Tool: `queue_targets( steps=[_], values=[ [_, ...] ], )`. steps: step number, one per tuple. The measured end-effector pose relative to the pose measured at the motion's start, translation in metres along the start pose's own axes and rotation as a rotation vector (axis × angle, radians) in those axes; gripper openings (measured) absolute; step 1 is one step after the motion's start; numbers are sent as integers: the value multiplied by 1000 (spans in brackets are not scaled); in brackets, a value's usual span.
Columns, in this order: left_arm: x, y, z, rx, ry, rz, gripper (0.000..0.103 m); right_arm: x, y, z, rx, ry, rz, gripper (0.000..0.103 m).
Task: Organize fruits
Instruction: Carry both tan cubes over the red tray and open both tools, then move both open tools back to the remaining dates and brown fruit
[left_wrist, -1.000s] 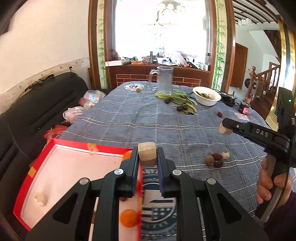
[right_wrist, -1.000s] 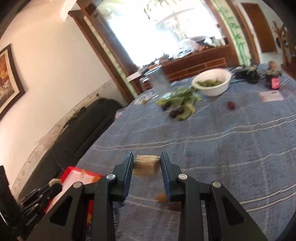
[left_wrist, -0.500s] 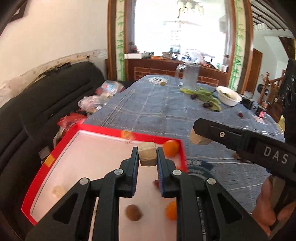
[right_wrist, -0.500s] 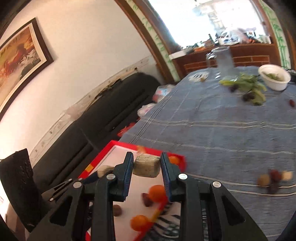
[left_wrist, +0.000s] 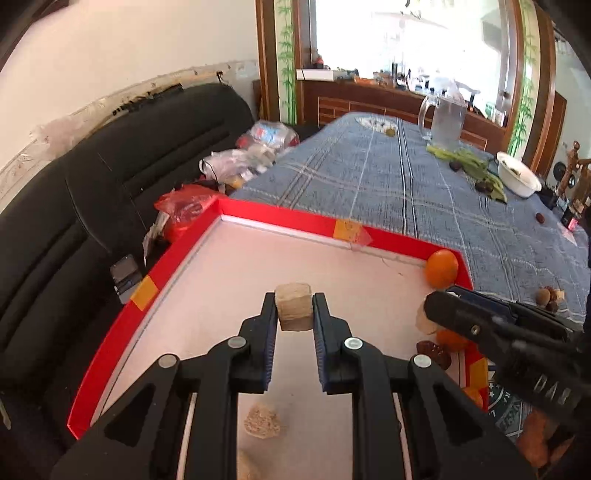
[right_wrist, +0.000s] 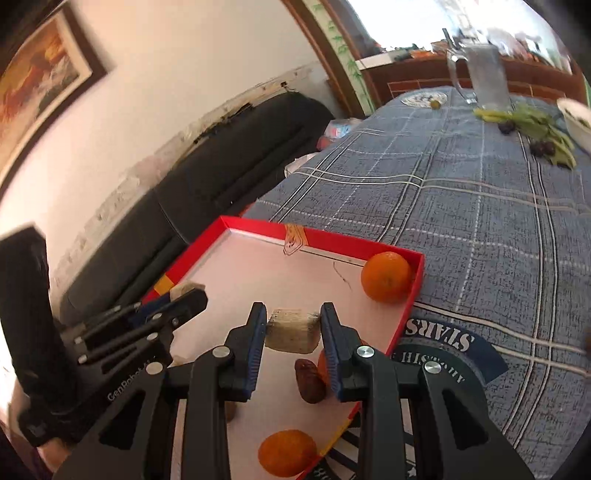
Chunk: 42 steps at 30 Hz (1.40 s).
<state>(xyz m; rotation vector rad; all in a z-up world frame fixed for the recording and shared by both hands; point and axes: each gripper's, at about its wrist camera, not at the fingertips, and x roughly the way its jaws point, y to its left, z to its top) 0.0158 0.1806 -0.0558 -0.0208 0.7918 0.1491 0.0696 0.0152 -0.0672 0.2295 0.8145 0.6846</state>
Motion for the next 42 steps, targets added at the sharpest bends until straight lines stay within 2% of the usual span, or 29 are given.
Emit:
queue_targets(
  steps=[5,8,10,11,12,13,15,17,20,28,32,34,38,42],
  values=[
    [6,1,0,3,34,11,21,6,16,-10,-93,27,-20,29],
    [9,4,0,-16,53,23,22,5,18,-12,-101,33,-15,30],
    [11,5,-1,-20,70,26,31,4,17,-12,-99,35,-16,30],
    [12,4,-1,-19,78,33,47,2,16,-12,-94,31,-14,30],
    [11,5,-1,-21,73,42,57,2,15,-11,-88,27,-12,32],
    [9,5,-2,-22,61,48,59,-1,14,-11,-82,21,-5,34],
    [8,3,-3,-14,53,61,59,-9,12,-9,-64,-8,10,45],
    [9,1,-4,-5,57,72,59,-18,8,-7,-46,-52,11,49],
    [10,-1,-3,2,65,83,59,-30,-5,-4,10,-91,19,49],
    [13,-5,-4,30,81,114,59,-65,-44,-1,151,-127,48,49],
    [9,-10,-2,45,58,144,60,-101,-77,-6,190,-150,-7,49],
    [-2,-16,1,49,6,158,59,-122,-94,-8,192,-171,-53,49],
    [-19,-46,2,85,-23,32,60,-168,-145,-13,211,-199,-151,49],
    [-31,-110,-1,239,-47,-84,62,-191,-193,-24,328,-231,-137,49]
  ],
)
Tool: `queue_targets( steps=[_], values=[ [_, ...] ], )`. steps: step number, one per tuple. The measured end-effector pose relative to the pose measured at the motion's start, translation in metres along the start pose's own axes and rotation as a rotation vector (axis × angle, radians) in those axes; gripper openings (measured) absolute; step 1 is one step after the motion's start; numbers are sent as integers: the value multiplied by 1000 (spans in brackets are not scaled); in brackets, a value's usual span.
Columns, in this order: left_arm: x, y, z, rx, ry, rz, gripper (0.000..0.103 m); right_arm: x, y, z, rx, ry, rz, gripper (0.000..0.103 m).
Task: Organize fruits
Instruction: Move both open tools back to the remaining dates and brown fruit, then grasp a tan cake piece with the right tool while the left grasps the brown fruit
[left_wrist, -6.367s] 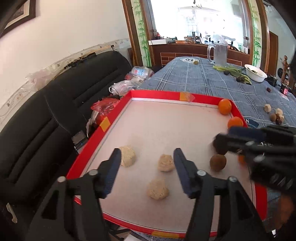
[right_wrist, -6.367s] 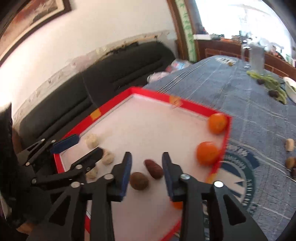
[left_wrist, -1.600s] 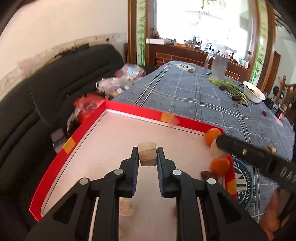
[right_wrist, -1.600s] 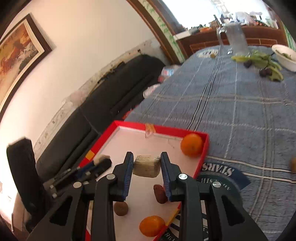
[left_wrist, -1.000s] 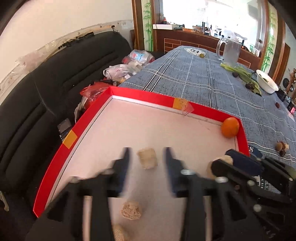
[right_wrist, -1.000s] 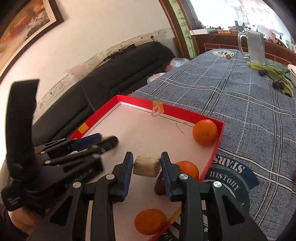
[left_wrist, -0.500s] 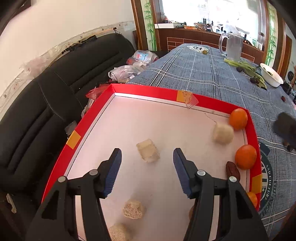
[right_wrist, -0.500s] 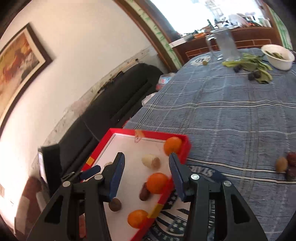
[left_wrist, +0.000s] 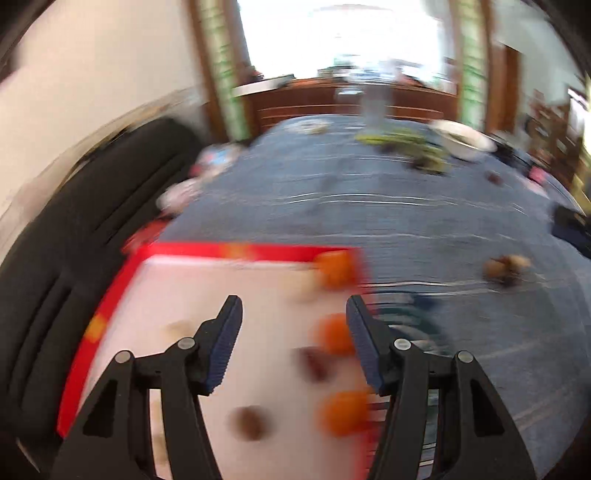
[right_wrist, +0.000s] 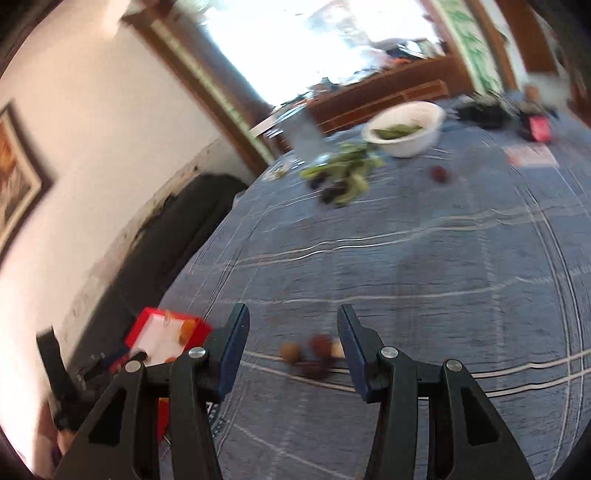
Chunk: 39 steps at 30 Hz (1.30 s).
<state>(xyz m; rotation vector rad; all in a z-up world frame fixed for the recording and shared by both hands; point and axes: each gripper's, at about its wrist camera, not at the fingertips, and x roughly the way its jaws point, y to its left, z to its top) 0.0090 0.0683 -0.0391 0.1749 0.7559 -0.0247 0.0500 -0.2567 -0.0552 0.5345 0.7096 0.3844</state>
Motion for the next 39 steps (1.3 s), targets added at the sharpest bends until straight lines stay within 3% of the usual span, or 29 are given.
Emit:
queue_targets(
  steps=[1,3,5,10,16,22,39],
  values=[
    [0,-21,4,45,-5,-39,63,2,-5,2,24,9,-10,49],
    [1,-48,8,101,-8,-91,63,7,-5,3,15,53,4,38],
    [4,-74,14,158,-16,-138,63,13,-1,0,-1,93,6,36],
    [29,-106,23,183,41,-220,63,25,-14,0,65,178,-7,30],
    [48,-127,27,219,81,-242,63,33,-24,-4,132,238,8,29],
    [56,-141,23,248,98,-268,63,41,-30,-5,158,261,-36,31],
    [84,-156,33,246,138,-324,63,59,-28,-4,121,268,-83,32]
  ],
)
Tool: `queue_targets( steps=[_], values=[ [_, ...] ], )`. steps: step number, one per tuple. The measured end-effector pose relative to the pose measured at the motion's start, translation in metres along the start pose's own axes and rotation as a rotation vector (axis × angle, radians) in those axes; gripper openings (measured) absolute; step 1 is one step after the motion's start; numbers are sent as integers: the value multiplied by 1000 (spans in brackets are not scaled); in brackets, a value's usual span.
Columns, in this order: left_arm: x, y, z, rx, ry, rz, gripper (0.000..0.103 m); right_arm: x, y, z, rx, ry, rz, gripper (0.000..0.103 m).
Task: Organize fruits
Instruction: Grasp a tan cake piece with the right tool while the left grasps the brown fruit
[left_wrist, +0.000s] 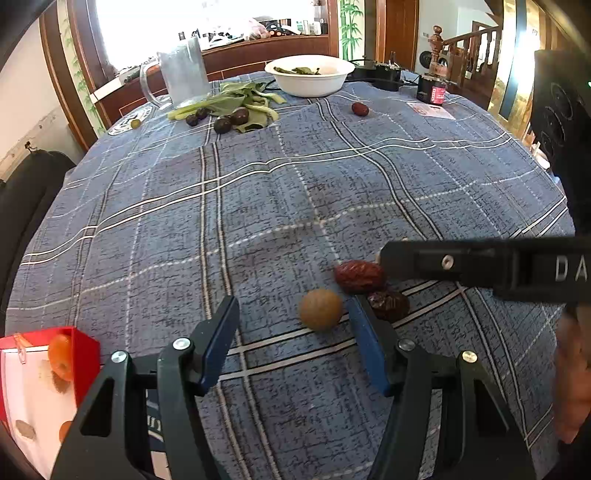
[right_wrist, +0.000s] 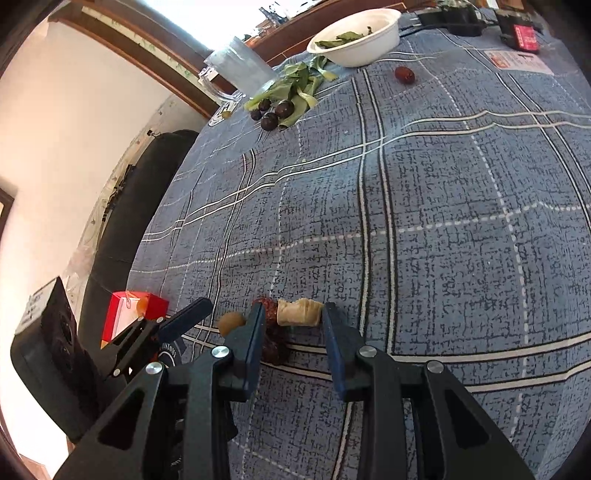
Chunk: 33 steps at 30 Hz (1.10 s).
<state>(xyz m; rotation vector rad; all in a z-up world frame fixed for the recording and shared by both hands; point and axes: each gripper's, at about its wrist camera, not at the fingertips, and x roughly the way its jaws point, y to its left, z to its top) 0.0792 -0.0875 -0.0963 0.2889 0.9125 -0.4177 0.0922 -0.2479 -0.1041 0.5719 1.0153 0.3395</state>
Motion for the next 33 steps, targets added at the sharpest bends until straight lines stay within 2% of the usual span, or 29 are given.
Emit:
queue_targets(
  steps=[2,4,5,8,10,11,12,13,17,20,22,24,28,33],
  values=[
    [1,-1,1,-2,-5,-11,63,1,2,-1,-9,2,4,31],
    [1,-2,0,-2,-11,-27,59,2,3,-1,-16,9,3,22],
    [0,-2,0,-4,-12,-39,55,5,2,-1,-12,24,8,13],
    [0,-3,1,-12,-15,-60,43,5,1,-1,4,21,14,11],
    [0,-3,0,-16,-16,-62,43,1,0,-1,7,10,20,10],
    [-1,-2,0,-19,-15,-60,37,0,0,-1,8,7,23,10],
    [-1,-1,0,-23,-14,-59,31,-2,-1,0,15,4,24,13],
    [-3,1,-1,-34,-12,-65,29,-3,-3,0,26,5,23,14],
    [-6,6,-6,-60,-13,-73,26,-4,-11,3,74,10,36,15],
    [-10,8,-11,-74,-16,-82,26,-7,-14,3,92,-7,34,27],
    [-13,10,-15,-85,-20,-88,26,-10,-14,4,96,-34,47,29],
    [-15,12,-18,-93,-23,-94,26,-12,-13,3,94,-60,59,37],
    [-17,13,-20,-100,-27,-98,26,-9,-8,4,80,-91,71,37],
    [-17,12,-18,-93,-34,-84,26,4,-2,4,37,-85,18,37]
  ],
)
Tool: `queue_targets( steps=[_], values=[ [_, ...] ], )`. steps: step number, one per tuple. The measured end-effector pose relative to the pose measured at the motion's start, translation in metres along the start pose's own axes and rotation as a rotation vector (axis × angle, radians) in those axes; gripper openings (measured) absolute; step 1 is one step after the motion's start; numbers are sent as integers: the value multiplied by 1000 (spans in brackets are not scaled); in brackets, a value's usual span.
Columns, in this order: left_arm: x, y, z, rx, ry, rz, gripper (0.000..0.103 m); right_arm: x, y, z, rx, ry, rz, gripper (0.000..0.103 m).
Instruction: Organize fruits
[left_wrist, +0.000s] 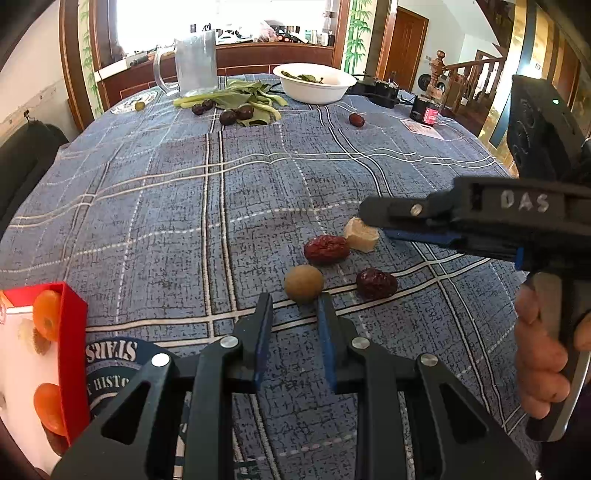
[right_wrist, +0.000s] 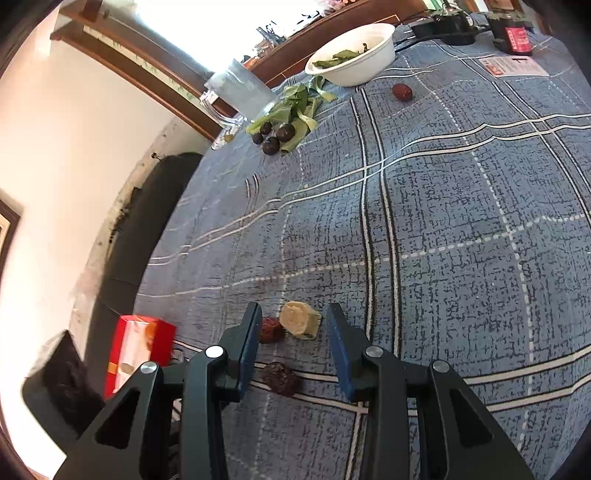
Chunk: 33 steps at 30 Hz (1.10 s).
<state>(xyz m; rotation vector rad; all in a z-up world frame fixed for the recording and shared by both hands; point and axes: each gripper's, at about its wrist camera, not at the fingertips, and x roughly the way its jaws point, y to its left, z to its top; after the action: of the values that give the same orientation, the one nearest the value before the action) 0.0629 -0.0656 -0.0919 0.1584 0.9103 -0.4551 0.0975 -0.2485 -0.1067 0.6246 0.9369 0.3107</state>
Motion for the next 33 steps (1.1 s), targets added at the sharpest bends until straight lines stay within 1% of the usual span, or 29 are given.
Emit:
queue_targets(
  steps=[2,4,5,6,8,9,10,12,14,15,17,19,20,22,27,33],
  values=[
    [1,-1,3,7,-4,8,27,2,3,-1,-22,-3,-17,37],
    [1,-3,6,13,-5,13,32,4,9,-3,-62,1,-33,36],
    [2,-4,8,19,-8,15,36,7,13,-5,-93,2,-54,32],
    [3,-5,9,26,-10,18,37,8,17,-6,-115,0,-71,32],
    [7,-7,11,25,-6,19,37,9,24,-8,-170,-4,-109,32],
    [10,-8,13,20,-1,14,37,10,26,-9,-187,-8,-125,26],
    [12,-8,13,19,2,13,37,10,26,-10,-194,-4,-130,18],
    [17,-10,14,28,12,25,37,10,25,-10,-192,4,-131,18],
    [17,-12,13,34,1,33,37,8,23,-9,-185,0,-141,18],
    [17,-11,13,29,-1,30,37,5,21,-7,-170,-10,-140,18],
    [17,-9,14,14,-6,21,35,-3,15,-3,-125,-32,-107,18],
    [17,-8,14,9,-12,29,25,-9,12,0,-97,-55,-85,18],
    [16,-7,14,2,-15,28,23,-13,10,1,-84,-70,-73,18],
    [14,-6,13,-14,-21,20,23,-17,8,2,-71,-88,-67,18],
    [0,-8,8,-15,-57,34,23,-23,7,3,-65,-117,-47,18],
    [-36,-8,-3,-26,-125,66,23,-31,15,1,-107,-167,-55,18]
  ],
)
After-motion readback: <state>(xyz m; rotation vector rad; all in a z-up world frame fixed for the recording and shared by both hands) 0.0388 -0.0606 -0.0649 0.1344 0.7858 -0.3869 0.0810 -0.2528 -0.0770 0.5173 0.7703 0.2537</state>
